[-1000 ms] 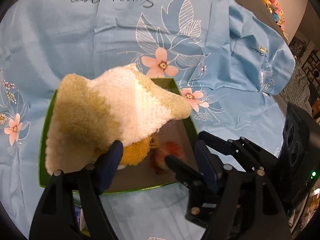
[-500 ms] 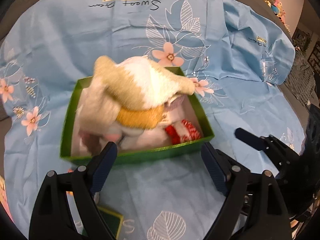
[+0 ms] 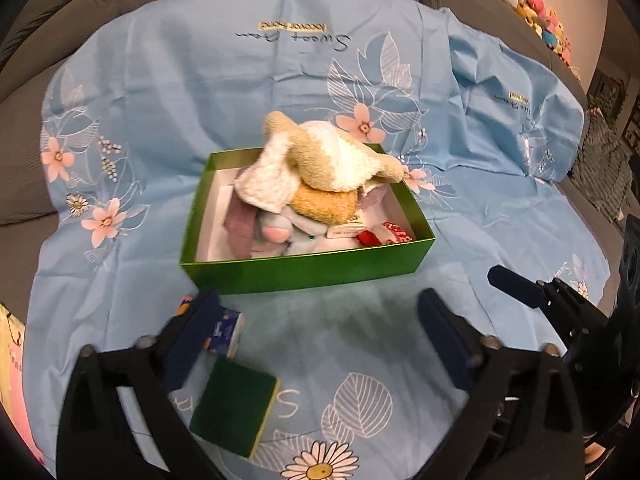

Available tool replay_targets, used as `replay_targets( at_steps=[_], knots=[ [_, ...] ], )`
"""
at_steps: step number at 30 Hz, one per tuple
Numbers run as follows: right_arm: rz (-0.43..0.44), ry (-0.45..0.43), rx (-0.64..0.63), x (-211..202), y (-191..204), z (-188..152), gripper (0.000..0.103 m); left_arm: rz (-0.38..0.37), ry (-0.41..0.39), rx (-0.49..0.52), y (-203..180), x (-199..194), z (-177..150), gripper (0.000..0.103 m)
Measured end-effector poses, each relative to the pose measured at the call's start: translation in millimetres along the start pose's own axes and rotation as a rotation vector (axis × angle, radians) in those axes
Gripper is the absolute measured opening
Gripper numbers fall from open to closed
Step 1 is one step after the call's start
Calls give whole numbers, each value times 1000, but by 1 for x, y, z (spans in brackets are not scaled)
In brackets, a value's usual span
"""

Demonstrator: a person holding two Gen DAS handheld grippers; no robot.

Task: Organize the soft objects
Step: 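Move both grippers to the green-yellow sponge on the sheet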

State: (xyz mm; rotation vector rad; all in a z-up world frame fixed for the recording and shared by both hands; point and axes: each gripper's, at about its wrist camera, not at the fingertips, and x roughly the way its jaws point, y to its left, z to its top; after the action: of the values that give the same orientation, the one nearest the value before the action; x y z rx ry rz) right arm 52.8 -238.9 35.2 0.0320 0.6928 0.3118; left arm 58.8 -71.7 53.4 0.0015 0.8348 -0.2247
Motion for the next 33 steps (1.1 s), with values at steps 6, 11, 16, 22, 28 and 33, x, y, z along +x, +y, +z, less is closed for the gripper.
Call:
replay_targets(
  at_steps=[6, 11, 16, 22, 28, 33],
  knots=[
    [10, -9, -25, -12, 25, -5, 80, 4, -30, -23, 13, -19, -11, 102],
    [24, -20, -48, -20, 44, -7, 80, 23, -53, -40, 27, -33, -20, 102],
    [47, -16, -71, -21, 63, -14, 80, 48, -39, -70, 46, -40, -33, 102],
    [87, 23, -80, -12, 78, -27, 80, 85, 7, -80, 64, -40, -49, 102],
    [118, 84, -106, 4, 94, -41, 80, 105, 54, -105, 80, -36, -66, 102],
    [140, 116, -130, 12, 106, -51, 80, 104, 115, -122, 88, -25, -77, 102]
  ],
)
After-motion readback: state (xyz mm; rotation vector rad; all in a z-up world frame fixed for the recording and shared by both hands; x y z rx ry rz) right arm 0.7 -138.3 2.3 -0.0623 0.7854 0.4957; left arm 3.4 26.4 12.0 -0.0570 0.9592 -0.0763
